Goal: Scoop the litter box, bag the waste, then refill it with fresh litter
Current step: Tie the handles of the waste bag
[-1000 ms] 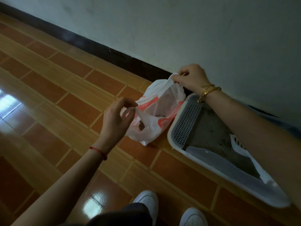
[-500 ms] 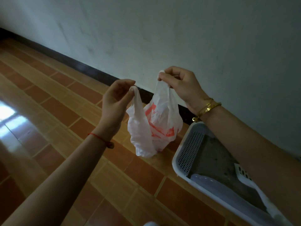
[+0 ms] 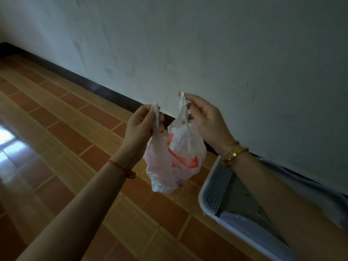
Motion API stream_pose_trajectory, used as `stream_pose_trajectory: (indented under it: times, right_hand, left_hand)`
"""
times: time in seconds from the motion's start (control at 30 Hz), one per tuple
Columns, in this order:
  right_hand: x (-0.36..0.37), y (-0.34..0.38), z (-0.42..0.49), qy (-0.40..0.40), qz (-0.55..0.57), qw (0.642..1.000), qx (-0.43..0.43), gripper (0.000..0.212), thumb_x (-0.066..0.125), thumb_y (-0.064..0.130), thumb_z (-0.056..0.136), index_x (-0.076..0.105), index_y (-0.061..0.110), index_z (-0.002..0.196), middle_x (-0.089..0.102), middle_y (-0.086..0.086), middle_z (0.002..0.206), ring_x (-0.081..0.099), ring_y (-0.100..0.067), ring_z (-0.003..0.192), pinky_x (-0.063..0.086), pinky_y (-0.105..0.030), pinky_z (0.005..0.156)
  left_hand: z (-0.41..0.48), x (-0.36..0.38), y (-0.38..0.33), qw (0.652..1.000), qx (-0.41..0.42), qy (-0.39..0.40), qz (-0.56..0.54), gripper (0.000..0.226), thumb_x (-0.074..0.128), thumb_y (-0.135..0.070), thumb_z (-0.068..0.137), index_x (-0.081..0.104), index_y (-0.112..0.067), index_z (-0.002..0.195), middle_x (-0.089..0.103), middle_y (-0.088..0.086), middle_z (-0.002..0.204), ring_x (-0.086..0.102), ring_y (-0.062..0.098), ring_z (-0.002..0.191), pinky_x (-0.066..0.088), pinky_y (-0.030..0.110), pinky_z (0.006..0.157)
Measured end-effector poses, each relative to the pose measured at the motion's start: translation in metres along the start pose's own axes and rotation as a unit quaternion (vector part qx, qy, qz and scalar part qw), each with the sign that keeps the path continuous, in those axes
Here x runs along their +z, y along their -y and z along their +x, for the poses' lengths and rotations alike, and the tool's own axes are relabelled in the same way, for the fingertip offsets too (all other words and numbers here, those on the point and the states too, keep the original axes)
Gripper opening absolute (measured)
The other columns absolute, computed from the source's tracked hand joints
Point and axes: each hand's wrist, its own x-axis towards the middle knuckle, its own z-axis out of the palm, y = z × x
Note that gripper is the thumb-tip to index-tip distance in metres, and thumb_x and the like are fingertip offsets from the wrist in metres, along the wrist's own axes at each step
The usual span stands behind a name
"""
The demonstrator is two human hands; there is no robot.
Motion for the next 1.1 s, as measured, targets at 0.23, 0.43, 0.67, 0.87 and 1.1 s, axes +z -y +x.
stream_pose_trajectory:
  times: [0.23, 0.43, 0.67, 0.87, 1.1]
  right_hand:
    - [0.018, -0.03, -0.016, 0.075, -0.091, 0.993, 0.008, 0.033, 0.054, 0.022, 0.096, 0.054, 0.018, 0.129, 0.067, 0.007, 0.074, 0.065, -0.002, 0.071, 0.052, -0.019, 0.058]
    - [0.028, -0.046, -0.022, 0.13, -0.052, 0.99, 0.023, 0.04, 0.054, 0.016, 0.095, 0.046, 0.018, 0.134, 0.069, -0.002, 0.102, 0.066, -0.009, 0.096, 0.058, -0.029, 0.081]
    - [0.027, -0.055, -0.026, 0.157, -0.113, 0.98, -0.051, 0.032, 0.056, 0.009, 0.093, 0.031, 0.021, 0.111, 0.061, 0.004, 0.078, 0.064, -0.008, 0.068, 0.049, -0.018, 0.055]
    - [0.021, -0.057, -0.028, 0.186, -0.087, 0.977, -0.057, 0.027, 0.056, 0.011, 0.091, 0.039, 0.015, 0.112, 0.068, -0.002, 0.084, 0.067, -0.01, 0.076, 0.054, -0.023, 0.062]
    - [0.021, -0.063, -0.028, 0.177, -0.07, 0.981, -0.034, 0.022, 0.057, 0.019, 0.094, 0.041, 0.014, 0.109, 0.071, -0.001, 0.09, 0.069, -0.005, 0.085, 0.059, -0.031, 0.074]
  left_hand:
    - [-0.007, -0.002, 0.028, 0.988, -0.105, 0.103, 0.053, 0.041, 0.05, -0.027, 0.101, 0.05, -0.015, 0.141, 0.063, 0.001, 0.081, 0.053, 0.013, 0.066, 0.049, 0.021, 0.062]
    - [-0.012, -0.001, 0.036, 0.972, -0.147, 0.159, 0.096, 0.037, 0.057, -0.033, 0.097, 0.061, -0.014, 0.129, 0.06, 0.01, 0.083, 0.05, 0.016, 0.065, 0.047, 0.024, 0.061]
    - [-0.013, 0.006, 0.04, 0.969, -0.154, 0.141, 0.13, 0.031, 0.062, -0.033, 0.094, 0.069, -0.003, 0.099, 0.06, 0.001, 0.066, 0.052, 0.006, 0.055, 0.044, 0.016, 0.055]
    - [-0.013, 0.005, 0.048, 0.973, -0.15, 0.122, 0.127, 0.027, 0.06, -0.031, 0.095, 0.069, -0.007, 0.1, 0.06, 0.002, 0.066, 0.052, 0.007, 0.055, 0.044, 0.015, 0.055]
    - [-0.015, 0.004, 0.052, 0.982, -0.14, 0.08, 0.094, 0.016, 0.062, -0.024, 0.094, 0.073, -0.013, 0.097, 0.062, 0.004, 0.071, 0.055, 0.006, 0.058, 0.046, 0.013, 0.056]
